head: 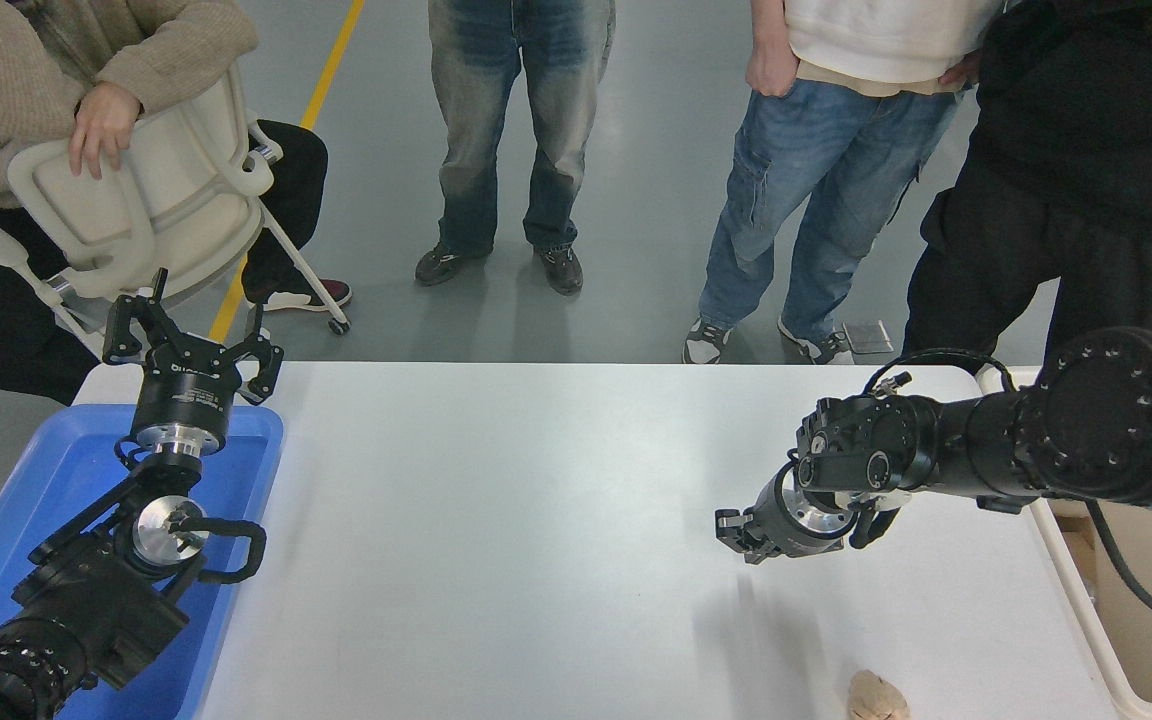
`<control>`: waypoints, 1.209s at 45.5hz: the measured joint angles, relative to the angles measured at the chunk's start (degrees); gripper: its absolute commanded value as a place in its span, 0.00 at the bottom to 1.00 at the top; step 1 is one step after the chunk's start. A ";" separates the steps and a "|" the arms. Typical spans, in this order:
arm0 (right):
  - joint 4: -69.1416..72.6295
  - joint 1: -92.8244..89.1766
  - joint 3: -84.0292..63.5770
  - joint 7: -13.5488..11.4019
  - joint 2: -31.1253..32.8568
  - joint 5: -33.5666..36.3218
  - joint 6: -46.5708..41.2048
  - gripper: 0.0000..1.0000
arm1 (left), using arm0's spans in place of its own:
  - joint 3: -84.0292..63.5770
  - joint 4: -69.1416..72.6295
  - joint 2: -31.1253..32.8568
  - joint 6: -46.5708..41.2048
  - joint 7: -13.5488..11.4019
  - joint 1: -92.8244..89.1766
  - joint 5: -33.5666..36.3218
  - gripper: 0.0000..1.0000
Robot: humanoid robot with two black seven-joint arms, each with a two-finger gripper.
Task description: Pick up paper ball place in dustbin
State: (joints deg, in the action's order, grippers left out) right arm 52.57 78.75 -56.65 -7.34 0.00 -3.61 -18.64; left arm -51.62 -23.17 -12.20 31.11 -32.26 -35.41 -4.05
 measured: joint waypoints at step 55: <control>4.51 6.82 0.26 0.18 0.00 0.49 -7.08 0.00 | -0.02 0.01 -0.02 0.00 0.00 0.00 0.01 0.99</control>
State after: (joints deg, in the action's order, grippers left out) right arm 57.08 85.56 -56.40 -7.16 0.00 -3.13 -25.72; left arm -51.63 -23.16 -12.22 31.11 -32.26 -35.41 -4.03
